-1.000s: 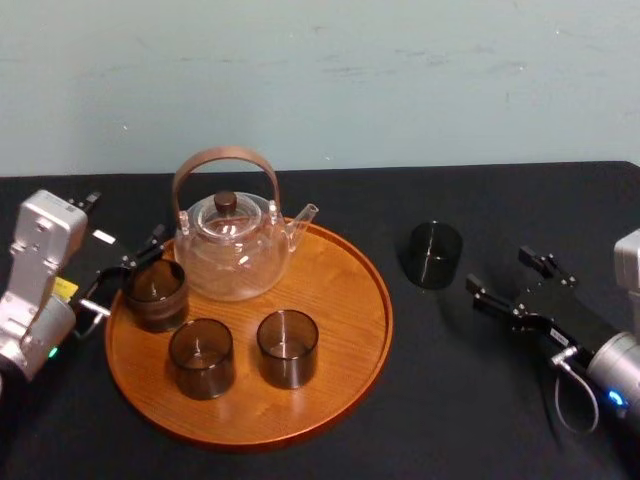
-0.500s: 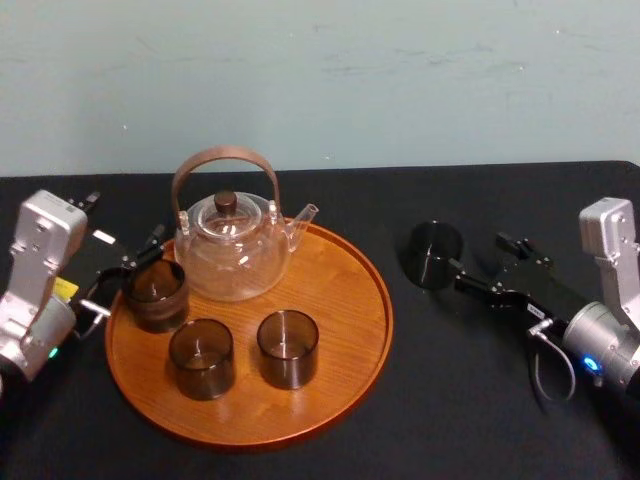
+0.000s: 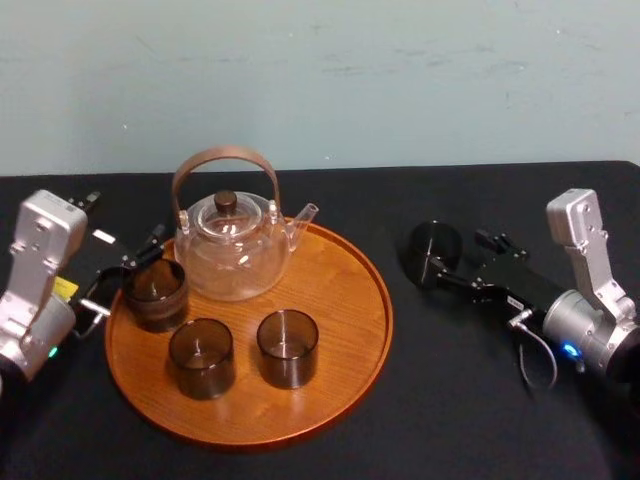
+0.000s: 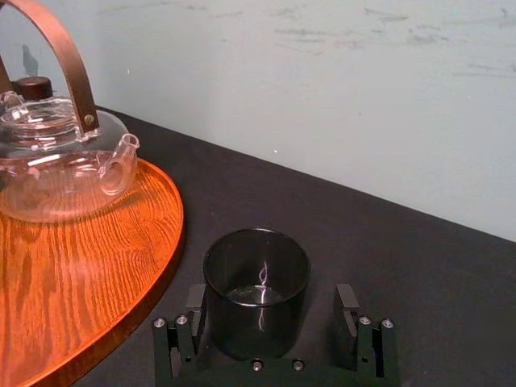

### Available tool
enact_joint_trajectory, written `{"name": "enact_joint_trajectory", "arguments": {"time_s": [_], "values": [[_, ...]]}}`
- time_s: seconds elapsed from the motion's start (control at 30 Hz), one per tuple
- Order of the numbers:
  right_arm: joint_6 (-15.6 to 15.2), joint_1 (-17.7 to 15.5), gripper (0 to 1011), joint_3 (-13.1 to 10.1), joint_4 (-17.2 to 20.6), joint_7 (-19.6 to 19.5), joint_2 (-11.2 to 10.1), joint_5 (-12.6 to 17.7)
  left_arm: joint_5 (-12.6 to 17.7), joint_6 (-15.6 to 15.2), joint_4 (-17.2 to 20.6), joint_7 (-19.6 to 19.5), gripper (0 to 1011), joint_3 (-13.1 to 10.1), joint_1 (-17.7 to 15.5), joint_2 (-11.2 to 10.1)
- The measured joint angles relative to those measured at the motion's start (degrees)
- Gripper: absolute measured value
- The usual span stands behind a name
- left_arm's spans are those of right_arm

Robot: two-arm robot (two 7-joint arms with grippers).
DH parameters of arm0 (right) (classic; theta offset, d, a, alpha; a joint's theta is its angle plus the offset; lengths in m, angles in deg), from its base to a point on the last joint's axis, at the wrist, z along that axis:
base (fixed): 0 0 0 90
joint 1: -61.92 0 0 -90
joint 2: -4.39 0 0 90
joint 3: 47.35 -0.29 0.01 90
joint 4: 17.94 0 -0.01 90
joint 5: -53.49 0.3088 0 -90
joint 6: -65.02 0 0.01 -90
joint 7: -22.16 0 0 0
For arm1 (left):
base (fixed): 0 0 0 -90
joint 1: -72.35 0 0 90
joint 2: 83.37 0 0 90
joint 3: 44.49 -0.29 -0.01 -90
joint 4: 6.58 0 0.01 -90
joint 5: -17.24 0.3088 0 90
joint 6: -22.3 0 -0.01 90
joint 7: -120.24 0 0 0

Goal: Pick up the glass from the table and place it on the tray.

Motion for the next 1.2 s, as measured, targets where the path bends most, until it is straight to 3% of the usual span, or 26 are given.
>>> {"name": "enact_joint_trajectory", "arguments": {"time_s": [0.77,1.2], "values": [[2.4,7.3,1002,3.3,-10.4,2.3,3.4,-2.8,0.0,0.0,0.0,0.0,1001,0.0,0.0,0.0],[2.5,7.7,1002,3.4,-11.0,2.3,3.5,-3.0,0.0,0.0,0.0,0.0,1001,0.0,0.0,0.0]]}}
